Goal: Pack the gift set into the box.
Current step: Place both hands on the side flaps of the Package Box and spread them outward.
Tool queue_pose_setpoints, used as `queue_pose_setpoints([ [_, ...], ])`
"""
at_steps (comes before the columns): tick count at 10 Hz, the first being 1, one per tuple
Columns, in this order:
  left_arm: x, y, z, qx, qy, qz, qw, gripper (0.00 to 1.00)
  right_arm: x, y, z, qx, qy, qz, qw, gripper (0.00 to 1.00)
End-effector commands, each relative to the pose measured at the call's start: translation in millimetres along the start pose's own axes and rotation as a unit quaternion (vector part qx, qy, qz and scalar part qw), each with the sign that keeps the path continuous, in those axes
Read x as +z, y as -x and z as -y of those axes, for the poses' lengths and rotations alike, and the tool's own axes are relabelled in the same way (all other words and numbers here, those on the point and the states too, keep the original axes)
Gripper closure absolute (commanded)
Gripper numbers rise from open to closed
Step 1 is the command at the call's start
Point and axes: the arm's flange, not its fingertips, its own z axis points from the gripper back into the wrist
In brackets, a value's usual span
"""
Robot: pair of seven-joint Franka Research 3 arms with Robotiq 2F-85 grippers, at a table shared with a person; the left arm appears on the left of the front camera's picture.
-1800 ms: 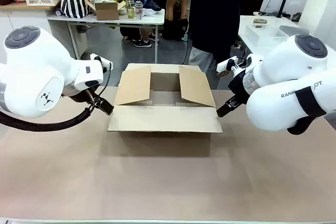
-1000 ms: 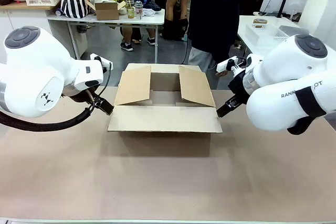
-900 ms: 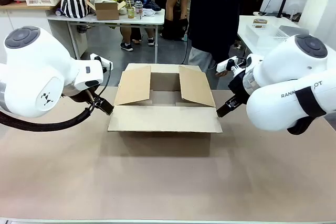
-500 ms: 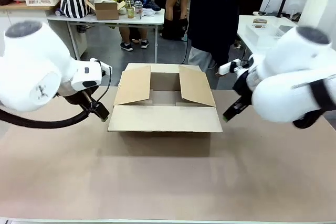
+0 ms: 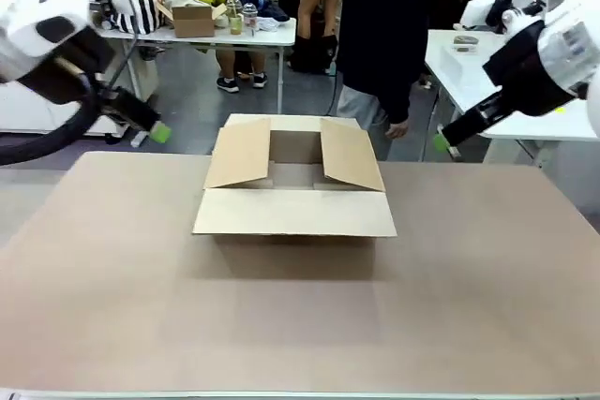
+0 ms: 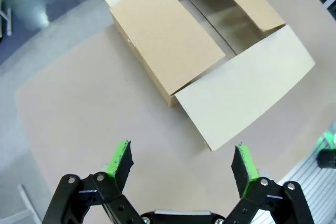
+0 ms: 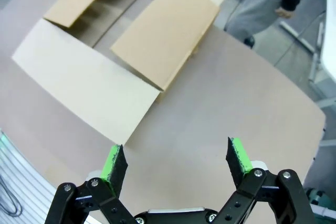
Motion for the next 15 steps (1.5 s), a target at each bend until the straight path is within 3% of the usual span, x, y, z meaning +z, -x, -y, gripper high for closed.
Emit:
queue_pose_setpoints([
  [1,-47,6,2,-0.033,-0.017,-0.070,0.997,0.00,-43,8,8,0.022,0.004,-0.061,0.998,0.00],
  [2,-47,6,2,-0.033,-0.017,-0.070,0.997,0.00,0,0,0,0.000,0.000,0.000,1.000,0.00],
  [3,-15,2,3,-0.007,-0.002,-0.023,1.000,0.00,-11,-1,12,-0.055,-0.072,0.003,0.996,0.00],
  [4,-9,-1,-4,-0.001,0.170,0.003,0.985,0.00,-10,-4,37,-0.173,-0.213,0.051,0.960,0.00],
  [5,-9,1,-17,0.020,0.305,0.020,0.952,0.00,-11,-12,54,-0.328,-0.316,0.053,0.889,0.00],
  [6,-15,2,-32,0.101,0.392,0.024,0.914,0.00,-15,-14,69,-0.429,-0.389,0.052,0.814,0.00],
  [7,-23,4,-44,0.182,0.446,0.021,0.876,0.00,-23,-10,83,-0.485,-0.460,0.055,0.742,0.00],
  [8,-30,9,-53,0.209,0.467,0.013,0.859,0.00,-29,-6,91,-0.515,-0.481,0.073,0.706,0.00],
  [9,-41,9,-55,0.223,0.485,0.003,0.846,0.00,-35,-2,94,-0.525,-0.494,0.078,0.688,0.00],
  [10,-47,9,-53,0.241,0.478,-0.009,0.845,0.00,-40,0,96,-0.527,-0.489,0.080,0.690,0.00],
  [11,-46,3,-48,0.279,0.347,-0.056,0.893,0.00,-46,-3,94,-0.536,-0.435,0.054,0.722,0.00],
  [12,-31,20,-51,0.177,0.472,0.037,0.863,0.00,-26,2,95,-0.389,-0.428,0.044,0.815,0.00],
  [15,-31,20,-51,0.177,0.472,0.037,0.863,0.00,-26,2,95,-0.389,-0.428,0.044,0.815,0.00],
])
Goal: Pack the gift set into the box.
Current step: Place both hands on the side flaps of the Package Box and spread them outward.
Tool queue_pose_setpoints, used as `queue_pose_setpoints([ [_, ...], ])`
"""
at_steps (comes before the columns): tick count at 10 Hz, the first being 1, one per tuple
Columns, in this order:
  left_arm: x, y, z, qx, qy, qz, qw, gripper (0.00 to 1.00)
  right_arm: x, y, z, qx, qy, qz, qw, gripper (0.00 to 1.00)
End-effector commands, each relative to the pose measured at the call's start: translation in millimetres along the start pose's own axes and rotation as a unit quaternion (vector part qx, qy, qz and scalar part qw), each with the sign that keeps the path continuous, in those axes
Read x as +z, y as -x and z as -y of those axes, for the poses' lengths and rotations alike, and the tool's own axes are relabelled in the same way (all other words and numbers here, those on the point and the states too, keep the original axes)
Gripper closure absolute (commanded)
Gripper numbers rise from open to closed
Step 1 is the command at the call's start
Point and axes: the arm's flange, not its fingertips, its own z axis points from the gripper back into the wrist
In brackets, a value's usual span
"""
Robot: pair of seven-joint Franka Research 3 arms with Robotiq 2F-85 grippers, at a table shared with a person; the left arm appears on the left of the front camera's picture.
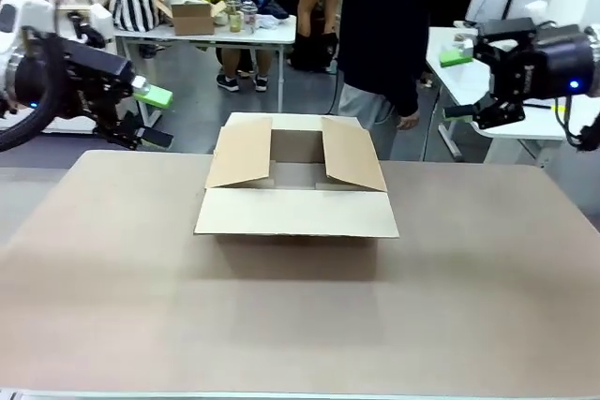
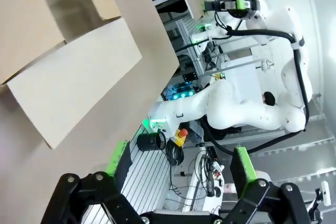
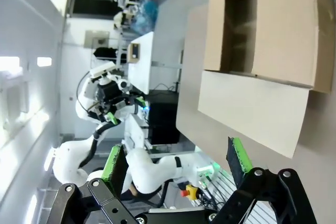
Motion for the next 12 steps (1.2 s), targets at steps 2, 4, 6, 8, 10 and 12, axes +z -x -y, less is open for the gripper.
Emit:
queue_pose_setpoints([
  [2,0,0,-1,-0.017,0.015,0.009,1.000,0.00,5,-2,-1,0.026,0.002,0.001,1.000,0.00],
  [4,0,0,-1,-0.017,0.015,0.009,1.000,0.00,5,-2,-1,0.026,0.002,0.001,1.000,0.00],
  [6,3,2,0,-0.005,0.004,0.002,1.000,0.00,5,-2,-1,0.026,0.002,0.001,1.000,0.00],
  [8,-17,-28,28,0.004,-0.166,0.023,0.986,0.00,5,-2,-1,0.026,0.002,0.001,1.000,0.00],
  [10,-60,-59,45,-0.010,-0.260,-0.010,0.965,0.00,5,-2,-1,0.026,0.002,0.001,1.000,0.00],
  [12,-90,-81,48,-0.009,-0.315,-0.011,0.949,0.00,5,-2,-1,0.026,0.002,0.001,1.000,0.00],
])
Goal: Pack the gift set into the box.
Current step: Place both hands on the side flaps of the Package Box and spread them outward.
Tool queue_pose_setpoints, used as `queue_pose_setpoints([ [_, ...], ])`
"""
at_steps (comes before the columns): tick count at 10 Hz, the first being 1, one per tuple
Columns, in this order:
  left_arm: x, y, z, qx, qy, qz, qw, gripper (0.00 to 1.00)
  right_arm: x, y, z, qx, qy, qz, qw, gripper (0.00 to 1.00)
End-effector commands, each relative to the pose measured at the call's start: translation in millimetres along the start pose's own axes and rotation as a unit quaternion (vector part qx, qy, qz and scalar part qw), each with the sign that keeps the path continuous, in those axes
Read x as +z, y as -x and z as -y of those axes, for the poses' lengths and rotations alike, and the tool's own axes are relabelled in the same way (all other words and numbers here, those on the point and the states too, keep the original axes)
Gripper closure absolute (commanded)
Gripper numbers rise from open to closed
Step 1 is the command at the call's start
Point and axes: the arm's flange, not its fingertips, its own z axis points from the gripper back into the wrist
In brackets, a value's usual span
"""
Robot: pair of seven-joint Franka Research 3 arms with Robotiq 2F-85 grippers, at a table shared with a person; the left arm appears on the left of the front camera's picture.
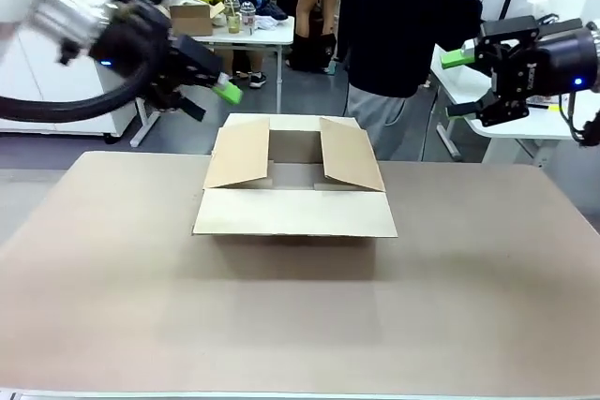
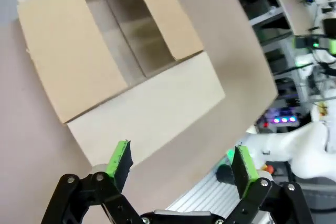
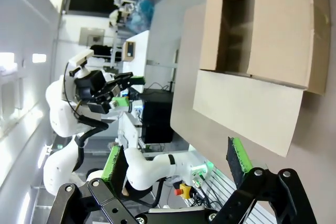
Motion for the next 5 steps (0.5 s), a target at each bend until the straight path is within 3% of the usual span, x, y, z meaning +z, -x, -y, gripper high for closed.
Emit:
queue_pose_setpoints([
  [1,-22,-25,-4,0.035,-0.087,0.000,0.996,0.00,-1,-1,0,0.014,-0.007,0.002,1.000,0.00],
  [3,-58,-47,7,0.044,-0.223,0.018,0.974,0.00,-1,-1,0,0.014,-0.007,0.002,1.000,0.00],
  [5,-88,-70,12,0.055,-0.347,0.034,0.936,0.00,-1,-1,0,0.014,-0.007,0.002,1.000,0.00],
])
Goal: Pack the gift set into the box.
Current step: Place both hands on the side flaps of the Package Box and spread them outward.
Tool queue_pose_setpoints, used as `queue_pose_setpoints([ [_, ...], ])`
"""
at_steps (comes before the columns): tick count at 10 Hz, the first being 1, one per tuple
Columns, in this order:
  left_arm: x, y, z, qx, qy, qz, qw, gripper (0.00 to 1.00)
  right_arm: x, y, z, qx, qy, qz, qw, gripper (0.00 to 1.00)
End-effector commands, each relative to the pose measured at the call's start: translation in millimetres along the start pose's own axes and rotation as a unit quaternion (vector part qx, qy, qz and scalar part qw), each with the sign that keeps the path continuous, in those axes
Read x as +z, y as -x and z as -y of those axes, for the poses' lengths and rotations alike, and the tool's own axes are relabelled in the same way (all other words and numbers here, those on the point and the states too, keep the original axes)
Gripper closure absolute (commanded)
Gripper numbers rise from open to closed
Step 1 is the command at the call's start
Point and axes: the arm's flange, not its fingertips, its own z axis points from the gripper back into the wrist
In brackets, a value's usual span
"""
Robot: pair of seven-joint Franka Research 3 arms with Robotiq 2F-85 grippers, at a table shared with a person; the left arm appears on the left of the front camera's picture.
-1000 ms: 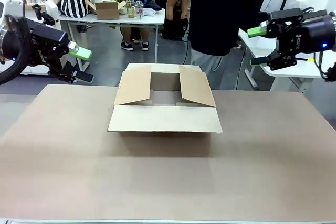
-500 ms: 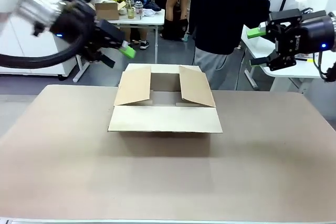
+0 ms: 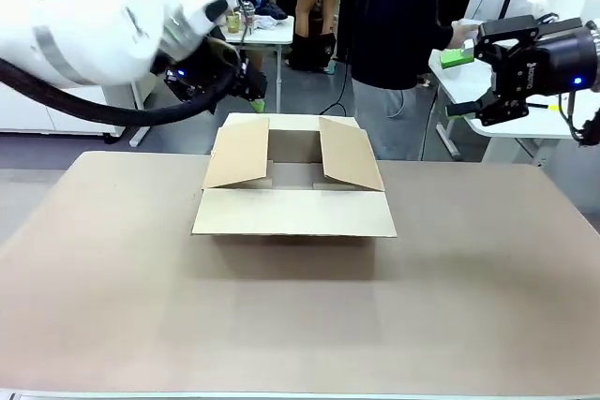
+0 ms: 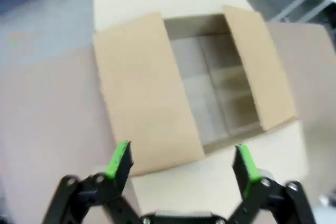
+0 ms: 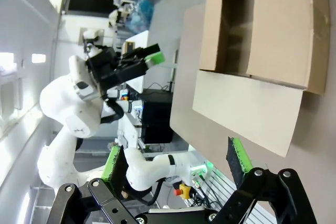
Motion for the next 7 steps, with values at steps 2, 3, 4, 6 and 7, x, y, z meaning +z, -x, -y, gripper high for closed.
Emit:
queue_pose_setpoints([
  [2,0,0,0,0.000,0.000,0.000,1.000,0.00,-2,-1,0,0.014,-0.008,0.002,1.000,0.00],
  [3,0,0,0,0.000,0.000,0.000,1.000,0.00,-2,-1,0,0.014,-0.008,0.002,1.000,0.00],
  [4,0,0,0,0.000,0.000,0.000,1.000,0.00,-2,-1,0,0.014,-0.008,0.002,1.000,0.00],
  [6,-4,-7,7,-0.001,-0.007,-0.013,1.000,0.00,-2,-1,0,0.014,-0.008,0.002,1.000,0.00],
  [7,-19,-18,13,0.009,-0.040,-0.011,0.999,0.00,-2,-1,0,0.014,-0.008,0.002,1.000,0.00],
])
